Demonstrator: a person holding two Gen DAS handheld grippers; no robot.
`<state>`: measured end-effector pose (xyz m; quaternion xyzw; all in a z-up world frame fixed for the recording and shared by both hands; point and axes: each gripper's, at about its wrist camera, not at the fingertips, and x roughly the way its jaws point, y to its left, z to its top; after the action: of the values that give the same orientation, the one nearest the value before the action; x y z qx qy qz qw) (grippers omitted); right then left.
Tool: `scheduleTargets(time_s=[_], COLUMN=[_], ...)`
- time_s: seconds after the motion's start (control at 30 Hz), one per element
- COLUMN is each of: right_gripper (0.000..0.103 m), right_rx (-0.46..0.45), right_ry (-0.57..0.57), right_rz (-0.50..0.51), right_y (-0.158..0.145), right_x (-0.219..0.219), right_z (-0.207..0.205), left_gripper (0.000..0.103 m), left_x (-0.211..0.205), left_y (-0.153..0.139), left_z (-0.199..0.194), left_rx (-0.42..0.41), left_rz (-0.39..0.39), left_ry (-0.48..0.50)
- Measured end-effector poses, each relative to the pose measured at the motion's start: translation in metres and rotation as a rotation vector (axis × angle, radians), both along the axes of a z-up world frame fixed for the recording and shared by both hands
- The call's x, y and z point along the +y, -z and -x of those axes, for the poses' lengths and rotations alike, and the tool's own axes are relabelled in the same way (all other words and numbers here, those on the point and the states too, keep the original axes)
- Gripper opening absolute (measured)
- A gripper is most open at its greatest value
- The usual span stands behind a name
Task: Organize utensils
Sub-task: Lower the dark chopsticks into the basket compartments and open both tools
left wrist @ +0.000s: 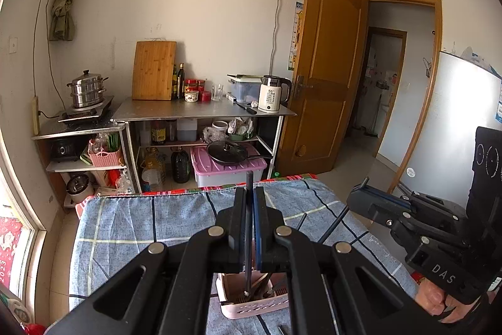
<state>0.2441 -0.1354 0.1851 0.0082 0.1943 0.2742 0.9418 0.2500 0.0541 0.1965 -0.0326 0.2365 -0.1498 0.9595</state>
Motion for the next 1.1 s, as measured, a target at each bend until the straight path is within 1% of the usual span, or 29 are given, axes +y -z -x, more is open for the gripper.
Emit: scheduleTargets(time_s=[0.3,0.47,0.57,0.63,0.67,0.7,0.73,0.77,0.97,1.1], right_gripper=[0.004,0.004,0.004,0.005,0.006,0.009,0.011,0.011,0.012,0.012], right_rx=[0.103,0.164,0.179,0.187,0.181,0.173,0.167,0.161,0.113,0.083], right_ry=[0.001,-0.007,-0.007,-0.009,-0.007,-0.005,-0.001,0.001,0.017,0.03], right_rz=[0.056,0.077,0.075,0.076,0.078,0.078,0.074,0.068,0.053,0.054], right_y=[0.04,0.059,0.063,0.063,0.062,0.06,0.058,0.055,0.041,0.04], right_x=[0.007,0.007,0.005,0.004,0.002,0.001,-0.001,-0.004,-0.02,-0.033], right_z=[-0.014,-0.022,-0.026,-0.024,-0.022,-0.02,-0.019,-0.017,0.006,0.029], left_gripper=[0.005,0.005,0.006,0.008,0.013,0.017,0.024,0.027,0.027,0.028], left_x=[0.001,0.001,0.005,0.008,0.009,0.011,0.013,0.014,0.02,0.022], left_y=[0.039,0.053,0.059,0.058,0.057,0.055,0.052,0.049,0.031,0.027], left_z=[-0.02,-0.026,-0.028,-0.028,-0.026,-0.024,-0.022,-0.018,0.014,0.044], left_rx=[0.111,0.155,0.171,0.161,0.155,0.148,0.138,0.124,0.039,-0.005], left_rz=[-0.014,-0.023,-0.022,-0.031,-0.027,-0.02,-0.016,-0.019,-0.023,-0.013], left_ry=[-0.014,-0.019,-0.034,-0.051,-0.055,-0.058,-0.065,-0.076,-0.101,-0.102])
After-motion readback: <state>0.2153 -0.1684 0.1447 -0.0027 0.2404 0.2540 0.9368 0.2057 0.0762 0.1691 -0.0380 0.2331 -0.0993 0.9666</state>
